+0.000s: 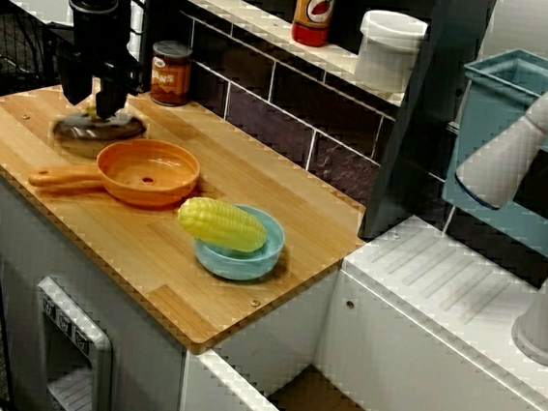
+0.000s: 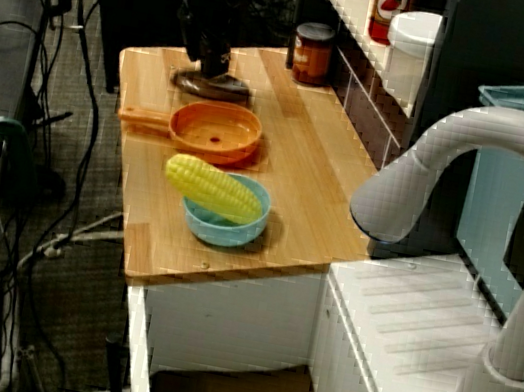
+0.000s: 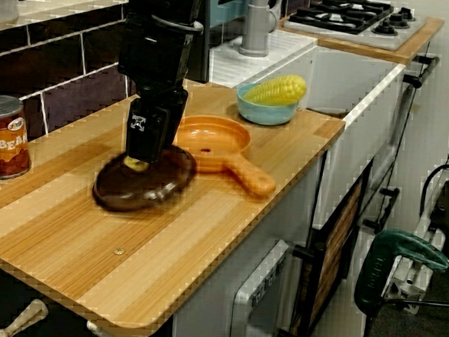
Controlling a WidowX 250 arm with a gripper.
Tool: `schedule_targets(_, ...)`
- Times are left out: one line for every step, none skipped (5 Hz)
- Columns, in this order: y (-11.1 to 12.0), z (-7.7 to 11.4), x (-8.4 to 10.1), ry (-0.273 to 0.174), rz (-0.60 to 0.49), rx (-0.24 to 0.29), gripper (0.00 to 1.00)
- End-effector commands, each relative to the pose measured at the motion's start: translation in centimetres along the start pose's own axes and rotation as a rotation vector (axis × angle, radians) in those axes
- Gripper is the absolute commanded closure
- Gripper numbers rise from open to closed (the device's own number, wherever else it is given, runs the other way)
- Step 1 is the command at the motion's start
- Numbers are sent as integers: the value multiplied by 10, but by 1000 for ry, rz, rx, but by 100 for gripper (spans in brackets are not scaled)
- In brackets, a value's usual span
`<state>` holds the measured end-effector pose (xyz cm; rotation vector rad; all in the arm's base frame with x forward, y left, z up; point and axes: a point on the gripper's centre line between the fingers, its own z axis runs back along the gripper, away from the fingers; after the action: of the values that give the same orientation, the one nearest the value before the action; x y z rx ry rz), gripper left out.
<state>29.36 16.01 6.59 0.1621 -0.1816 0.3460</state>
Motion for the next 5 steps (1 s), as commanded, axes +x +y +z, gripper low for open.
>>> schedule_targets(4,13,4,-28,-5,8,0)
schedule_targets(5,16,5,-30,-1,2,0)
schedule_targets(3,22,5,-36,-7,-8,0)
schedule_targets(-6,29,7,-36,-26,-23,0)
schedule_targets(-15,38,6,-43,-46,-41,0)
